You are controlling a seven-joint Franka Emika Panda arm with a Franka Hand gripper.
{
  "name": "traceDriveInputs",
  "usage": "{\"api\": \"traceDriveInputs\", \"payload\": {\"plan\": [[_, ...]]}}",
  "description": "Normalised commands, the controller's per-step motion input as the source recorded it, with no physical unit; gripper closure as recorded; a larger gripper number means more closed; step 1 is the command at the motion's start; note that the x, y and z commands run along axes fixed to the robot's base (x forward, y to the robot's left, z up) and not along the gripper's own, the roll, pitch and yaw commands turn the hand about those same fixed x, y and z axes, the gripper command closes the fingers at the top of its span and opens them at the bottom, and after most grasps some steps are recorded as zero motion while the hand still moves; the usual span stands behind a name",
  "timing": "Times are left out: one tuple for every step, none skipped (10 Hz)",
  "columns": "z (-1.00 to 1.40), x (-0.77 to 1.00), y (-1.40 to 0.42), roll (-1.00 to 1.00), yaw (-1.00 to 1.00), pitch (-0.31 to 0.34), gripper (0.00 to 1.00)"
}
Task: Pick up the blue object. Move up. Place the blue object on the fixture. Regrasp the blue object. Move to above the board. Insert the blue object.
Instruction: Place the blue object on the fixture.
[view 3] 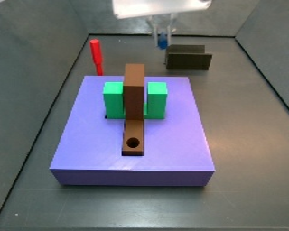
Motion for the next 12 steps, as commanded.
{"api": "traceDriveInputs", "payload": {"plan": [[0.2, 0.66, 0.25, -1.0, 0.0, 0.0, 1.0], [0.14, 0.68, 0.24, -1.0, 0.0, 0.037, 1.0], [0.11, 0.66, 0.22, -1.0, 0.0, 0.131, 1.0], [0.13, 0.64, 0.2, -1.0, 0.0, 0.174, 1.0], [0.15, 0.67, 0.17, -1.0, 0.0, 0.194, 1.0], [0.18, 0.7, 0.15, -0.96, 0.0, 0.209, 1.0], [0.19, 0.72, 0.16, -0.9, 0.0, 0.246, 1.0], [0.18, 0.7, 0.2, -0.87, 0.0, 0.277, 1.0], [0.12, 0.69, 0.24, -0.86, 0.0, 0.326, 1.0], [0.07, 0.69, 0.24, -0.84, 0.0, 0.32, 1.0], [-0.07, 0.68, 0.29, -0.72, -0.09, 0.137, 1.0], [-0.23, 0.07, 0.12, -0.49, -0.25, -0.211, 1.0]]}}
